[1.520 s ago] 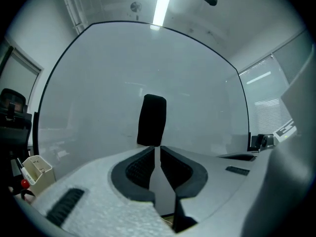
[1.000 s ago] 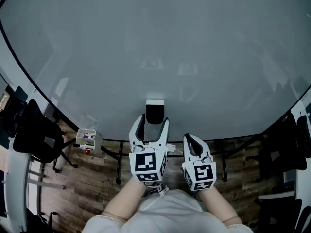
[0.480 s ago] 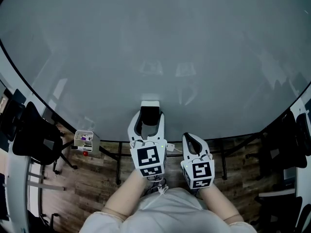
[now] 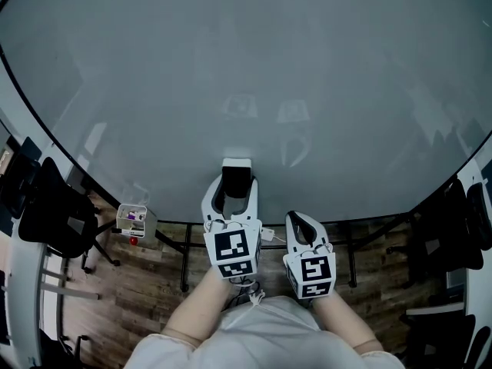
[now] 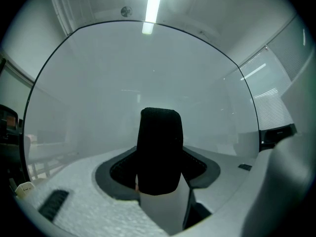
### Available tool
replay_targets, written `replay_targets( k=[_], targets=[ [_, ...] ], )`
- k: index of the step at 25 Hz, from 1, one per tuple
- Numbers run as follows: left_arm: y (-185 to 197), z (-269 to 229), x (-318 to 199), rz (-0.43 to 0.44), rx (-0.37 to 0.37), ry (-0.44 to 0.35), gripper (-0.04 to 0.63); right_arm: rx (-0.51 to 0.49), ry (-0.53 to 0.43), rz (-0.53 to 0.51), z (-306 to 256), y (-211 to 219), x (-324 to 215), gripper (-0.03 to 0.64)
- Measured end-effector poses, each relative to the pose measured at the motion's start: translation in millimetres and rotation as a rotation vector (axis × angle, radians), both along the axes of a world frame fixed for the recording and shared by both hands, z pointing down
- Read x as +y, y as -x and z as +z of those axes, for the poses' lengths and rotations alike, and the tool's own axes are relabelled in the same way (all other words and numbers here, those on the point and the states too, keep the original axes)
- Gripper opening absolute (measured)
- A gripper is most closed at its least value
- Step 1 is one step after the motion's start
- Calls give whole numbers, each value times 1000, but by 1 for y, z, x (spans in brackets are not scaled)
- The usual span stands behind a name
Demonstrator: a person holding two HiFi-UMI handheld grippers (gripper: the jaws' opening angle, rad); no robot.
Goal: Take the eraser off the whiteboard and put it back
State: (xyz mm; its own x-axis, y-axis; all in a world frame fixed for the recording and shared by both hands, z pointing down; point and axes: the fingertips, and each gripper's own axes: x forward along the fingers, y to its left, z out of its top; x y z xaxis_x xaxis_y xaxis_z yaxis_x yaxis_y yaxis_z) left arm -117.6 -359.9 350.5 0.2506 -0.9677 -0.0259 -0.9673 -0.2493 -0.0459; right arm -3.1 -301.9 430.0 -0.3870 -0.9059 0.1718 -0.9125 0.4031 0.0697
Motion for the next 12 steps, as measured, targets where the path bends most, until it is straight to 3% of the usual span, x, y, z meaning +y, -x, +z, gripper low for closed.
replay_targets(
  k=[12],
  targets=[
    [7, 2, 30, 35, 34, -3, 252, -29, 8, -15, 3, 4, 13, 29]
  ],
)
